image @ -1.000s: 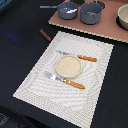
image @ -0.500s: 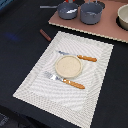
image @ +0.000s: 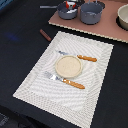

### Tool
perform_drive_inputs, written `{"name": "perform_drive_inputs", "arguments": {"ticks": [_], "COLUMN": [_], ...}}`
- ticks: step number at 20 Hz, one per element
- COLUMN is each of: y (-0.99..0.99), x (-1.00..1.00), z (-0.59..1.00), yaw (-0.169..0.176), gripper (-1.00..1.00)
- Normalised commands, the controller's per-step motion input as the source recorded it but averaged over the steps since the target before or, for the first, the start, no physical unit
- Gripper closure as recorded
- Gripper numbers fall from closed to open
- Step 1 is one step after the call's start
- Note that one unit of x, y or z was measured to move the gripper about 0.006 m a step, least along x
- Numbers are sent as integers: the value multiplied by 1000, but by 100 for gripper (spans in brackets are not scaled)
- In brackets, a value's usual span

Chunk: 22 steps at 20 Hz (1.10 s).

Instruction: Place the fish, sausage, and tomato into the frying pan.

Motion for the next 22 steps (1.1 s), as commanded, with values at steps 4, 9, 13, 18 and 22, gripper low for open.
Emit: {"name": "perform_drive_inputs", "arguments": {"ticks": [4, 9, 13, 18, 22], "y": [356, 166, -418, -795, -799], "x": [103, 12, -1, -28, -41], "z": [1000, 921, 599, 305, 69], "yaw": [3, 2, -37, -42, -52], "gripper": [-100, -100, -100, -100, -100]}}
